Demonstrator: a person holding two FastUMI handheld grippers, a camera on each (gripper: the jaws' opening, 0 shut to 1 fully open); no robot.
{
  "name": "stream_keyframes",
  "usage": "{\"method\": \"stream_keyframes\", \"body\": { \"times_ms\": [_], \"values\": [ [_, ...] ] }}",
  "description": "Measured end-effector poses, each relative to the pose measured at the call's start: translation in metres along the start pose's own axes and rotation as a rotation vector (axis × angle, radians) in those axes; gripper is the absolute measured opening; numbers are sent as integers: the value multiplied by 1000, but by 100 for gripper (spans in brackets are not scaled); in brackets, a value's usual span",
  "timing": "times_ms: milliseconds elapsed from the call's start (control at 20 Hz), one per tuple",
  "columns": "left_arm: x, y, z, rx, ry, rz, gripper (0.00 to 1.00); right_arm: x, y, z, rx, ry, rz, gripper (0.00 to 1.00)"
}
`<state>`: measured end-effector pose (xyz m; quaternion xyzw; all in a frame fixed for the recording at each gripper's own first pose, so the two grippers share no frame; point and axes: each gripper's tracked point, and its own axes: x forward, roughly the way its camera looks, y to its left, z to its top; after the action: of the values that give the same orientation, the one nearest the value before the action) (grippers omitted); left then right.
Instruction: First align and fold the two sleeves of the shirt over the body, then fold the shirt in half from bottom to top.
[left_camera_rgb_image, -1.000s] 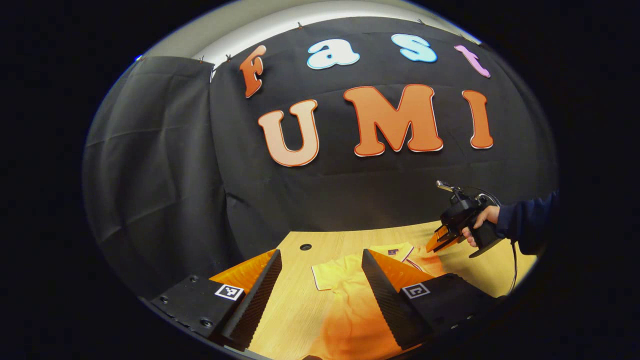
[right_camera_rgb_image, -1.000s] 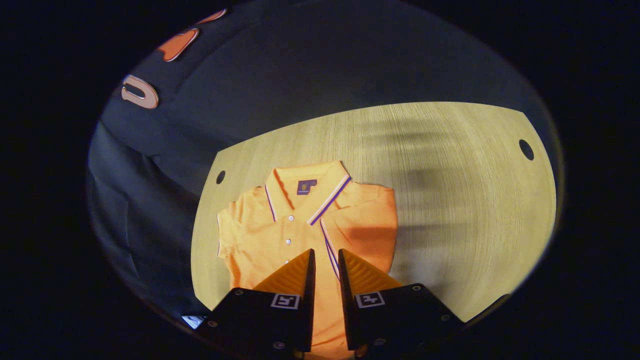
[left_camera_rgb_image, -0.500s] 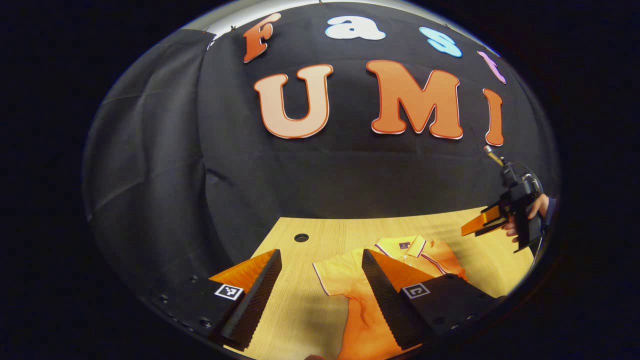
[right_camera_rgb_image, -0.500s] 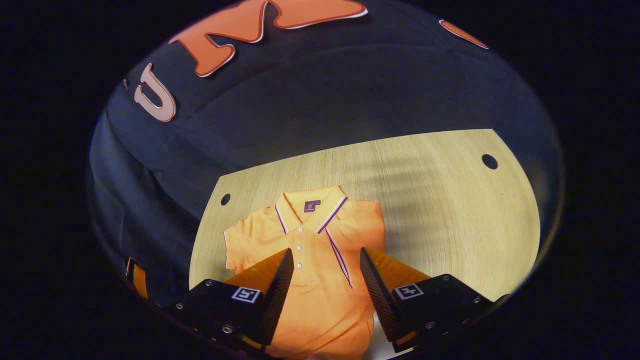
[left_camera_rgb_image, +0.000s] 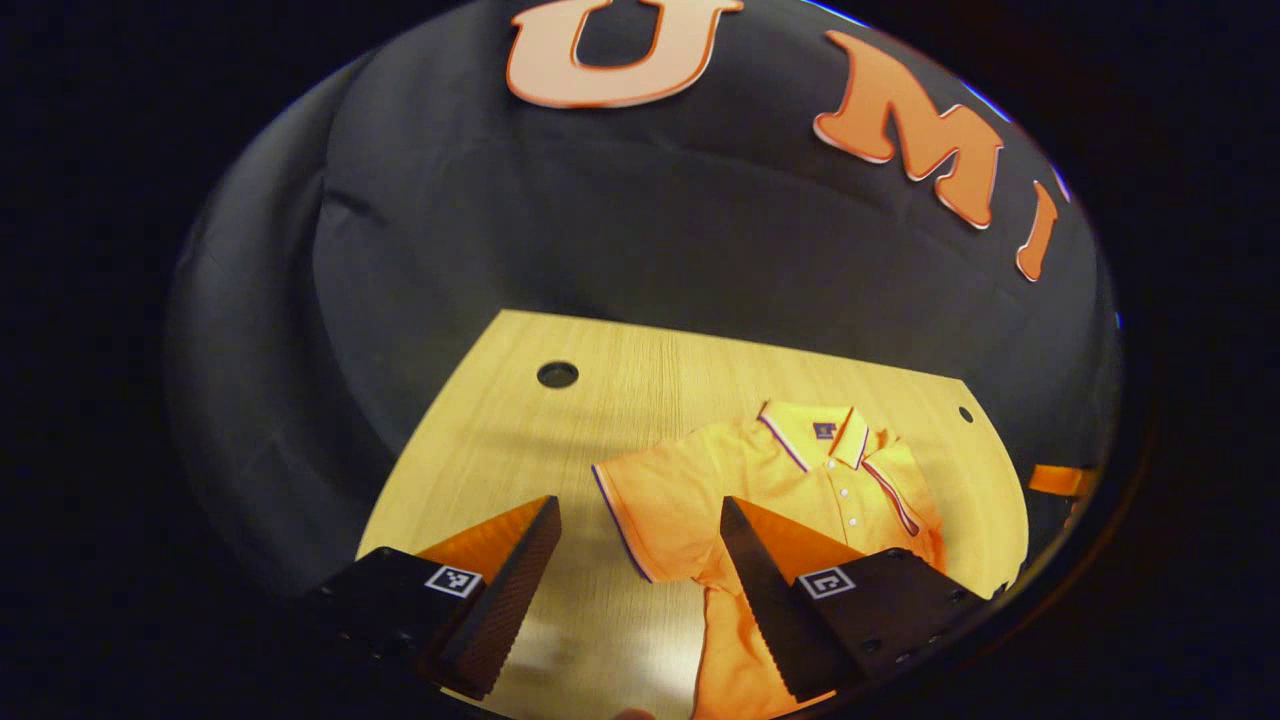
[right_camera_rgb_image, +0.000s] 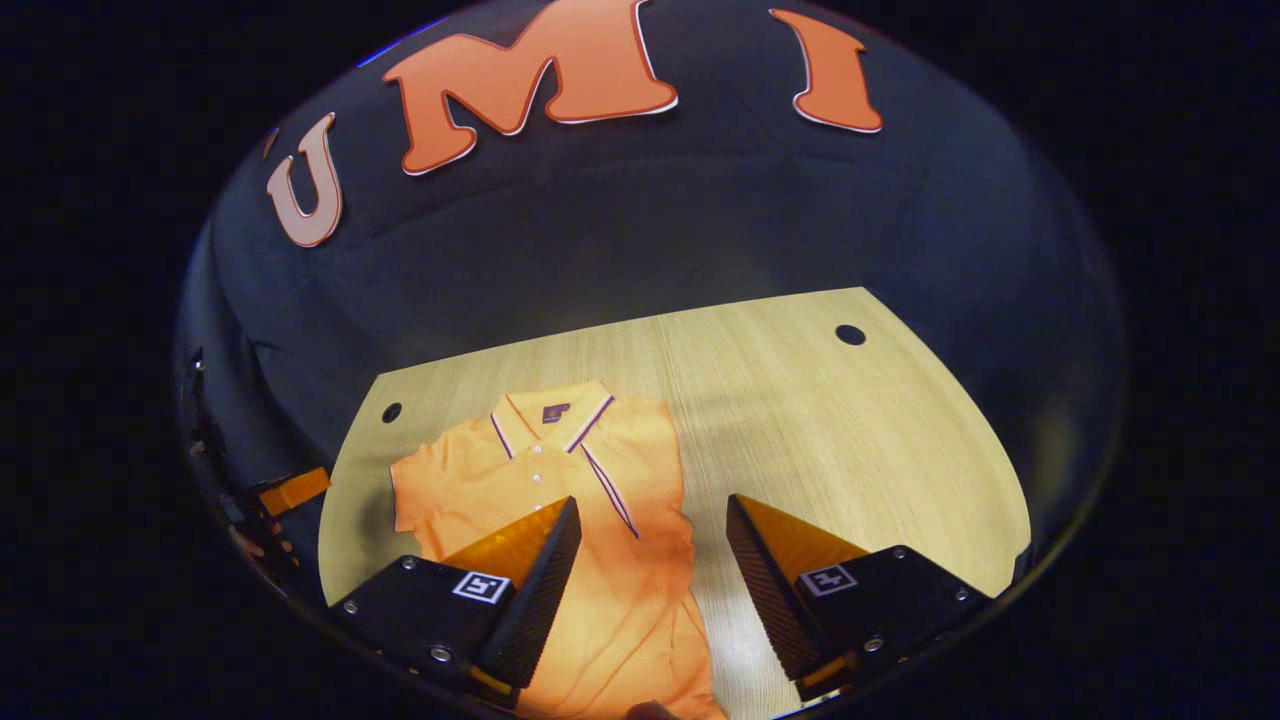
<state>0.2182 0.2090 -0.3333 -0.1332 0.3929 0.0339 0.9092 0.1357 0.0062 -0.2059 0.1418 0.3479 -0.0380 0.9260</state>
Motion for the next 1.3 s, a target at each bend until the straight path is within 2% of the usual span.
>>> {"method": "stream_keyframes", "body": {
  "times_ms": [50, 200, 350, 500, 550, 750, 800, 900, 1000, 1100, 1300],
  "values": [
    [15, 2, -7, -20, 50, -5, 99, -6, -7, -10, 1, 6, -23, 90],
    [52, 11, -27, -60, 197, 25, 98, -26, -24, -31, 20, 24, -73, 90],
    [78, 10, -39, -58, 309, 30, 98, -44, -32, -42, 55, 11, -92, 90],
    [102, 8, -46, -47, 383, 41, 98, -59, -38, -50, 53, -10, -111, 90],
    [110, 10, -46, -42, 397, 53, 94, -65, -38, -52, 44, -16, -114, 90],
    [126, 17, -50, 10, 469, 125, 95, -88, -43, -62, 13, -39, -144, 91],
    [132, 15, -50, 35, 470, 142, 88, -90, -44, -66, 15, -39, -149, 91],
    [133, 6, -52, 49, 480, 144, 83, -91, -52, -81, 35, -15, -171, 91],
    [134, -5, -48, 35, 472, 119, 46, -94, -57, -94, 66, 3, -176, 91],
    [132, -9, -47, 62, 472, 91, 9, -99, -62, -98, 93, -2, -185, 91],
    [120, -22, -23, 112, 385, 42, 5, -106, -74, -102, 124, -12, -211, 91]
  ]
}}
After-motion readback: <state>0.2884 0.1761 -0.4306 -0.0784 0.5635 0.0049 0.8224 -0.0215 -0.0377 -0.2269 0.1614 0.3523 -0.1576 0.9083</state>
